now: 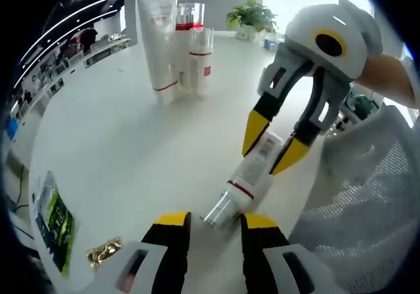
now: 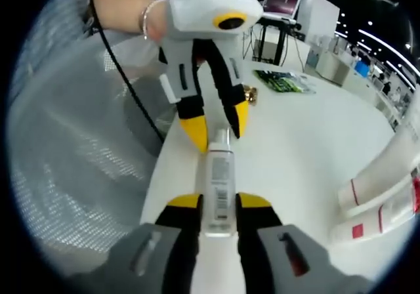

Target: Arrange the skincare products in the storage area until every visible bottle or jar stands upright without overlapping.

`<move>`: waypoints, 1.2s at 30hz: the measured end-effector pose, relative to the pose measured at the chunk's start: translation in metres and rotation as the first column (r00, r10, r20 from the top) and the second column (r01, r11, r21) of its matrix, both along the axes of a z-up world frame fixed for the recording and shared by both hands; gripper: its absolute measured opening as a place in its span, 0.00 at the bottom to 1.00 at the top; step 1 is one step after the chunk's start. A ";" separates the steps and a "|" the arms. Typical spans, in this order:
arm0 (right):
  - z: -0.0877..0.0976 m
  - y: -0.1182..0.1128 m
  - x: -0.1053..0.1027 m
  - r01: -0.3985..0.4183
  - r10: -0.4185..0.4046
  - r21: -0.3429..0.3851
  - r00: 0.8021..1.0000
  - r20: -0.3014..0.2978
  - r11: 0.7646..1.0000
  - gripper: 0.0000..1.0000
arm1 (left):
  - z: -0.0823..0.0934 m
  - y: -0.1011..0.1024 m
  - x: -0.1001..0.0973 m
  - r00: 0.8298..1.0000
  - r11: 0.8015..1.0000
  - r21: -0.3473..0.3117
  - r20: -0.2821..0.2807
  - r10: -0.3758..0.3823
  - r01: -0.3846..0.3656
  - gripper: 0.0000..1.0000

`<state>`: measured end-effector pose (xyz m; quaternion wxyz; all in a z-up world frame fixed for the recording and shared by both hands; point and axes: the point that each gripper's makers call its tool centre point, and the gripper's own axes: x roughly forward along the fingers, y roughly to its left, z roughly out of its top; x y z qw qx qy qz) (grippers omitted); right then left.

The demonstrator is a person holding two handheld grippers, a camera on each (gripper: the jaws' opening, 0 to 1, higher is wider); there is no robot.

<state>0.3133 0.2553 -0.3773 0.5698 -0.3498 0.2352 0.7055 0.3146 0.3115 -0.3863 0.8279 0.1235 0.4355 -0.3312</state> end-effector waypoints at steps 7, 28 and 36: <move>-0.001 -0.001 -0.002 -0.006 0.006 -0.003 1.000 0.007 1.000 0.20 | -0.001 -0.007 -0.005 0.997 0.998 0.015 0.025 -0.069 0.069 0.27; -0.010 -0.004 -0.005 0.006 -0.006 -0.014 1.000 0.009 1.000 0.22 | 0.000 -0.009 -0.005 0.992 0.994 0.023 0.057 -0.108 0.107 0.26; -0.009 -0.002 0.004 0.100 -0.099 -0.019 0.994 0.041 0.995 0.24 | -0.001 -0.011 -0.008 0.993 0.993 0.045 0.025 -0.111 0.110 0.24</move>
